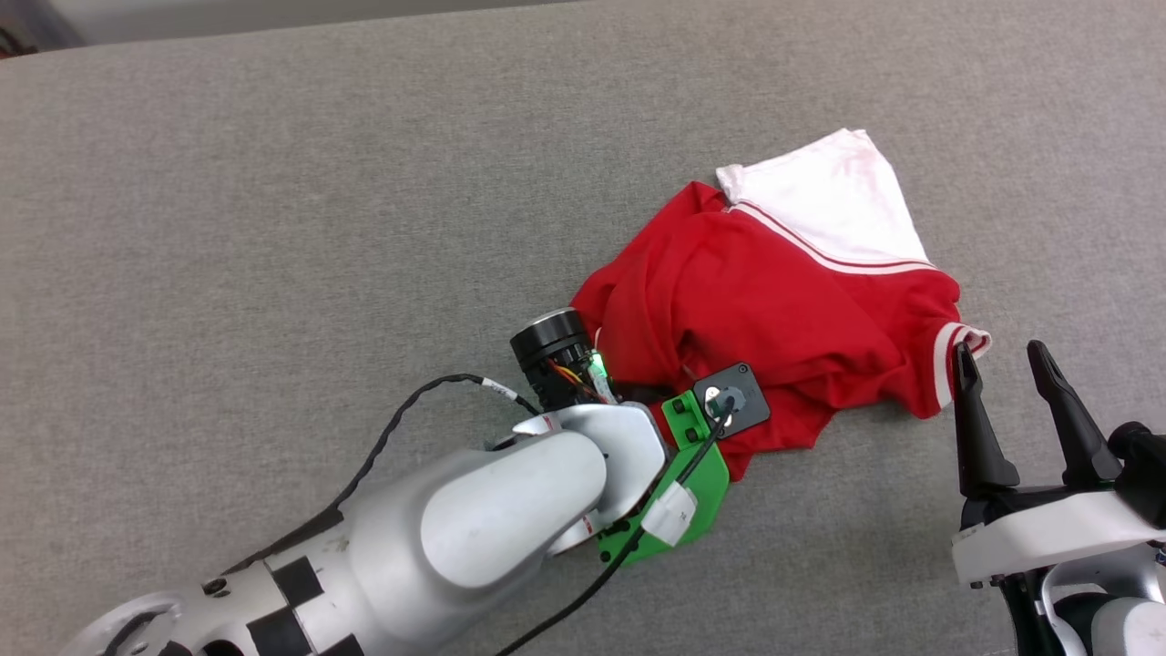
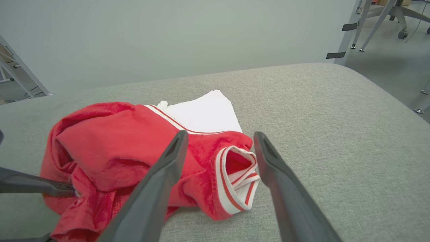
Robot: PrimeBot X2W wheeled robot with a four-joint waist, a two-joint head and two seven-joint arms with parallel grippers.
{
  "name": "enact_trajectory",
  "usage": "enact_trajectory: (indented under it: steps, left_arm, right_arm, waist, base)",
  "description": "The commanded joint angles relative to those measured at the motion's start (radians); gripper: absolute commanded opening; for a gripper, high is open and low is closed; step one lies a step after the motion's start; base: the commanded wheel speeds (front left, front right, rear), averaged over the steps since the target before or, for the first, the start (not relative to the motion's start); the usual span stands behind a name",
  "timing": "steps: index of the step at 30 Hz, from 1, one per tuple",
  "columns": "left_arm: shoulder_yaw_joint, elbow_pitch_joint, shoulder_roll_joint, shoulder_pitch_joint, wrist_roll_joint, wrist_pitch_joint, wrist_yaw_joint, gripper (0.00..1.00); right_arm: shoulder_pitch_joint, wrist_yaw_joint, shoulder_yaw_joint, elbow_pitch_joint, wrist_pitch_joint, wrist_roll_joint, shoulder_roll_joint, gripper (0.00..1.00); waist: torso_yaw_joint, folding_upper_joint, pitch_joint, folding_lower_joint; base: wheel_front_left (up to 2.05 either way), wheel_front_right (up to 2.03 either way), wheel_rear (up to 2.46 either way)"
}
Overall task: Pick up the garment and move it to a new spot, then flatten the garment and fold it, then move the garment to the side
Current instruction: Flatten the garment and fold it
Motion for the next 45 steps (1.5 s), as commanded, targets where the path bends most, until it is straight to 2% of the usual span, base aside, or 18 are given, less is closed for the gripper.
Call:
enact_trajectory:
  steps: [1, 4, 5, 6, 7, 8, 11, 18, 25, 33, 37, 40, 45]
  left_arm:
    - [-0.026, 0.019, 0.018, -0.028, -0.03, 0.038, -0.003, 1.0]
    - [-0.062, 0.034, 0.042, -0.046, -0.111, 0.15, -0.003, 1.0]
    - [-0.065, 0.031, 0.051, -0.048, -0.127, 0.183, -0.003, 0.85]
    - [-0.067, 0.023, 0.06, -0.044, -0.146, 0.222, -0.003, 0.43]
    - [-0.068, 0.013, 0.066, -0.035, -0.154, 0.25, -0.003, 0.16]
    - [-0.068, -0.006, 0.075, -0.026, -0.151, 0.278, -0.003, 0.0]
    - [-0.068, -0.047, 0.097, -0.024, -0.147, 0.261, -0.003, 0.0]
    - [-0.038, -0.083, 0.166, -0.035, -0.15, 0.053, 0.003, 0.0]
    - [0.038, -0.218, 0.29, 0.012, -0.144, -0.06, 0.091, 0.0]
    - [0.12, -0.38, 0.489, 0.025, -0.148, -0.033, 0.191, 0.0]
    - [0.167, -0.39, 0.558, 0.029, -0.177, -0.028, 0.226, 0.0]
    - [0.198, -0.335, 0.572, 0.052, -0.218, -0.056, 0.244, 0.0]
    - [0.244, -0.157, 0.523, 0.119, -0.305, -0.167, 0.252, 0.0]
  right_arm:
    - [-0.02, -0.001, 0.004, 0.008, -0.011, 0.009, -0.001, 1.0]
    - [-0.029, -0.001, 0.009, 0.026, -0.021, 0.019, -0.001, 1.0]
    - [-0.031, -0.001, 0.009, 0.031, -0.024, 0.023, -0.001, 1.0]
    - [-0.034, -0.001, 0.01, 0.036, -0.028, 0.025, -0.001, 1.0]
    - [-0.035, -0.001, 0.01, 0.039, -0.03, 0.027, -0.001, 1.0]
    - [-0.037, -0.001, 0.01, 0.043, -0.033, 0.028, -0.001, 1.0]
    - [-0.033, -0.001, -0.001, 0.05, -0.039, 0.032, -0.001, 1.0]
    - [-0.013, -0.001, -0.035, 0.051, -0.032, 0.031, -0.001, 1.0]
    - [0.037, -0.001, -0.074, 0.033, 0.001, 0.024, -0.001, 1.0]
    - [0.076, -0.001, -0.108, -0.002, 0.038, 0.026, -0.001, 1.0]
    - [0.076, -0.001, -0.11, -0.019, 0.051, 0.028, -0.001, 1.0]
    - [0.065, -0.001, -0.099, -0.026, 0.056, 0.029, -0.001, 1.0]
    - [0.04, -0.001, -0.089, -0.019, 0.058, 0.035, -0.001, 1.0]
  waist:
    - [-0.04, 0.0, 0.034, -0.0001]
    - [-0.051, 0.0, 0.037, -0.0001]
    - [-0.053, 0.0, 0.037, -0.0001]
    - [-0.055, 0.0, 0.037, -0.0001]
    - [-0.056, 0.0, 0.037, -0.0001]
    - [-0.055, 0.0, 0.036, -0.0001]
    - [-0.041, 0.0, 0.028, -0.0001]
    - [0.025, 0.0, -0.044, -0.0001]
    - [0.106, 0.0, -0.145, -0.0001]
    - [0.174, 0.0, -0.189, -0.0001]
    - [0.185, 0.0, -0.174, -0.0001]
    - [0.178, 0.0, -0.148, -0.0001]
    - [0.157, 0.0, -0.093, -0.0001]
  base:
    - [0.0, 0.0, 0.0]
    - [0.0, 0.0, 0.0]
    - [0.0, 0.0, 0.0]
    - [0.0, 0.0, 0.0]
    - [0.0, 0.0, 0.0]
    - [0.0, 0.0, 0.0]
    - [0.0, 0.0, 0.0]
    - [0.0, 0.0, 0.0]
    - [0.0, 0.0, 0.0]
    - [0.0, 0.0, 0.0]
    - [0.0, 0.0, 0.0]
    - [0.0, 0.0, 0.0]
    - [0.0, 0.0, 0.0]
